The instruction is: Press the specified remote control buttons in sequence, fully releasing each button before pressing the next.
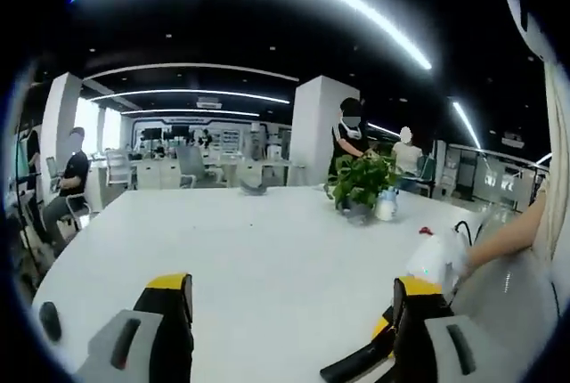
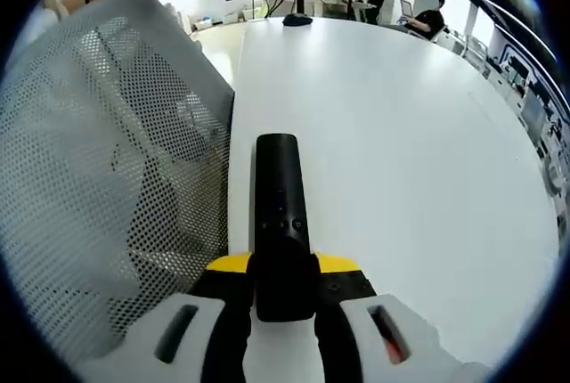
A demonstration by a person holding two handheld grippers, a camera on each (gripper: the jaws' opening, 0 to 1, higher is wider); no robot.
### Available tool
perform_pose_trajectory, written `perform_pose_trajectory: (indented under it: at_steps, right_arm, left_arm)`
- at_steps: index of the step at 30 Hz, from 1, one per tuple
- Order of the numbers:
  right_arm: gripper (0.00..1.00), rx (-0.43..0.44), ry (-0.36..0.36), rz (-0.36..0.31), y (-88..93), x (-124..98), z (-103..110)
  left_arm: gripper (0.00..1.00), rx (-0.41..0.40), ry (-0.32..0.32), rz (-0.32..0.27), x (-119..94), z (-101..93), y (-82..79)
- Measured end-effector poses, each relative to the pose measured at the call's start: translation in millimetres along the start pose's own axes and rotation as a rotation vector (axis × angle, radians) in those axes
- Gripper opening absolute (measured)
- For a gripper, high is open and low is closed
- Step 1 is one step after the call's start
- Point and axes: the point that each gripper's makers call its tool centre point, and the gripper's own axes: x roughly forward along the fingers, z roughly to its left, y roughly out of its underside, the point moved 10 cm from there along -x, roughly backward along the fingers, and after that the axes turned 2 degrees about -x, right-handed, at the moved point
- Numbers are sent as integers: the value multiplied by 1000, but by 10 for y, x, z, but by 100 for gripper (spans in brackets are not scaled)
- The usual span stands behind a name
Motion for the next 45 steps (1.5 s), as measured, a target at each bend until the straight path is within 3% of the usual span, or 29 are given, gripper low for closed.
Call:
perform_pose_trajectory:
  at_steps: [7, 14, 18, 22, 28, 35, 45]
  right_arm:
    - [25, 14, 10, -11, 1, 3, 2]
    - [25, 36, 10, -27, 9, 3, -2]
    - [25, 18, -6, 0, -18, 5, -20]
    - [24, 4, -36, 17, -37, 7, -65]
    - [24, -10, -51, 30, -53, 11, -108]
    - [24, -19, -61, 41, -71, 18, -212]
    - [24, -27, -66, 51, -88, 22, -338]
  left_arm:
    - [98, 44, -1, 0, -11, 31, 9]
    - [95, -38, -10, 14, -33, 130, 74]
    - [95, 6, 3, 24, -13, 62, 69]
    - [95, 70, 42, 82, 20, -43, 98]
    - [95, 146, 63, 117, 43, -141, 100]
    - [96, 171, 69, 133, 55, -162, 93]
    - [95, 147, 47, 142, 49, -124, 88]
